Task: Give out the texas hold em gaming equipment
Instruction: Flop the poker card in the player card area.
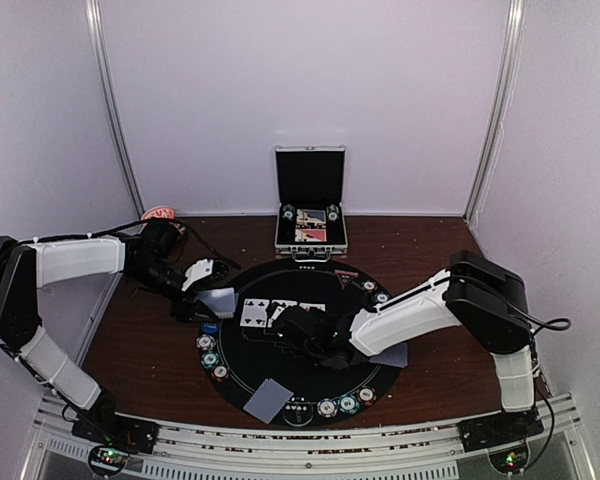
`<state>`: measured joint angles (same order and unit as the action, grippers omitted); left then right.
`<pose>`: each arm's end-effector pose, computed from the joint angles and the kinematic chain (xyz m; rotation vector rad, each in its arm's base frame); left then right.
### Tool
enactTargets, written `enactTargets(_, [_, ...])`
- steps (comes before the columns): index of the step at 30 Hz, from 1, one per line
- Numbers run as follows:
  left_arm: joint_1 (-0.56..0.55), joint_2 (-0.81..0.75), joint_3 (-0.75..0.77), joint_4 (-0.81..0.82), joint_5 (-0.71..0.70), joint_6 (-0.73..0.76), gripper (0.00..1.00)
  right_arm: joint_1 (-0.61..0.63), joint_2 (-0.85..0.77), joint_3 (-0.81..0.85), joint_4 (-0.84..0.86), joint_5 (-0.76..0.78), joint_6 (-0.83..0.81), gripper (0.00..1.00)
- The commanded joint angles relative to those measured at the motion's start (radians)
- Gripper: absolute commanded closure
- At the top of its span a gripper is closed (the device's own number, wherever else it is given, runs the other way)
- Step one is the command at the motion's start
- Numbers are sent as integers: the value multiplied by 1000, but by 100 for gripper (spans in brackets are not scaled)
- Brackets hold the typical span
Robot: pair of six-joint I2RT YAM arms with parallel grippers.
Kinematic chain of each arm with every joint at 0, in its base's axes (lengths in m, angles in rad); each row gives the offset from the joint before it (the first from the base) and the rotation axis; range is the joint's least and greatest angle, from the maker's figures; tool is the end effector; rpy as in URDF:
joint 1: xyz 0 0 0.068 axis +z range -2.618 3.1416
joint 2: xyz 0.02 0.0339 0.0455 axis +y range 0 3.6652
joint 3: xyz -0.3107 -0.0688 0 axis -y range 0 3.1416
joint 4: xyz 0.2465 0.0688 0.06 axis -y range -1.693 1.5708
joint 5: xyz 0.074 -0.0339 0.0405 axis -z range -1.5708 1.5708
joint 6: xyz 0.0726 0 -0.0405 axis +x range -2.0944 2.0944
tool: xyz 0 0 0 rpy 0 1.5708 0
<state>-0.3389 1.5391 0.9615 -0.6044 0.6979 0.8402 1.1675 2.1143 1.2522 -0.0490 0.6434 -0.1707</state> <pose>0.2661 -0.1433 0.2198 1.5380 1.9774 -0.7587 0.2236 0.4130 0.1270 -1.1980 1.9302 -0.2913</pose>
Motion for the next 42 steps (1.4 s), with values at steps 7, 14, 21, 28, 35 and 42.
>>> enactTargets(7, [8,-2,16,11,27,9,40,14,31,32,0,10,-4,100])
enactTargets(14, [8,-2,16,12,26,8,40,21,30,33,-7,4,-9,93])
enactTargets(21, [8,-1,16,12,26,9,40,31,28,33,-26,9,-8,84])
enactTargets(28, [8,1,17,12,25,9,40,39,20,33,-41,4,-3,81])
enactTargets(35, [8,1,16,12,23,8,40,47,3,33,-58,-3,8,72])
enactTargets(42, [8,2,16,12,23,9,40,58,-13,44,-93,-14,19,60])
